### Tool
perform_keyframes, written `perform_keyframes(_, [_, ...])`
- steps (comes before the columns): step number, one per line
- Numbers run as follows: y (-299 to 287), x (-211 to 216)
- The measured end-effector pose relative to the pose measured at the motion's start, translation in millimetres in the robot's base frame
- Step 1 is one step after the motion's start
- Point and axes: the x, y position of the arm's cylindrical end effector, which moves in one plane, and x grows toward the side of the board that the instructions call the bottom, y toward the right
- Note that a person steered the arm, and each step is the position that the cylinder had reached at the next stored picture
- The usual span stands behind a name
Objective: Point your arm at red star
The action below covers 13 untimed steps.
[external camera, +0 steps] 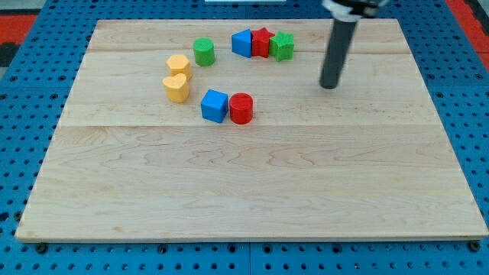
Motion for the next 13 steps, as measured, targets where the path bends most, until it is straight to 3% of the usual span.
perform_keyframes(4, [-17.1, -22.3])
perform_keyframes(10, [14.7, -22.8])
perform_keyframes(11, [6.3, -36.7])
perform_keyframes(12, [52.3, -59.9])
perform_keyframes(13, [15.4, -123.7])
